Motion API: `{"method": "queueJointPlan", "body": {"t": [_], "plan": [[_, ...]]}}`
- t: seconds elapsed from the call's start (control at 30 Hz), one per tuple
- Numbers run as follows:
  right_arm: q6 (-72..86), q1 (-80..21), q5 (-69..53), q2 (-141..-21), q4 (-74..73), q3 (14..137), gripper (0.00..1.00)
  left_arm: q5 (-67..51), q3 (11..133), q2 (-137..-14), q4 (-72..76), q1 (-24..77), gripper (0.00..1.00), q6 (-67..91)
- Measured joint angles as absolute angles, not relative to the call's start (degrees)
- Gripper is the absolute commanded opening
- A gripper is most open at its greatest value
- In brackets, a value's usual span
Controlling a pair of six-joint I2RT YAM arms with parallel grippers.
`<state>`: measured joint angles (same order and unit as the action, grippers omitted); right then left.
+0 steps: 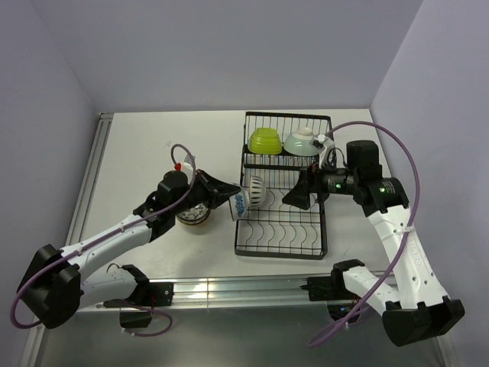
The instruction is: Load the bowls into the dish rack
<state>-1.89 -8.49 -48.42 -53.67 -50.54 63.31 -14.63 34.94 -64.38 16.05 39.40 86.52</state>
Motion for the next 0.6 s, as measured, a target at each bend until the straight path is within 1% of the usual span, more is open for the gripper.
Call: {"method": "queueJointPlan", "body": {"t": [0.37,0.6], "plan": [[4.75,-20.23,-38.81,-59.02,-41.60,64.38,0.98,-13.65,39.86,-68.88,11.33,36.91,0.00,90.41],[8.60,-34.89,-27.35,-64.88,-36.51,65.56,1.00,-13.91,41.52,-69.06,11.05,36.25,0.00,91.24]]}}
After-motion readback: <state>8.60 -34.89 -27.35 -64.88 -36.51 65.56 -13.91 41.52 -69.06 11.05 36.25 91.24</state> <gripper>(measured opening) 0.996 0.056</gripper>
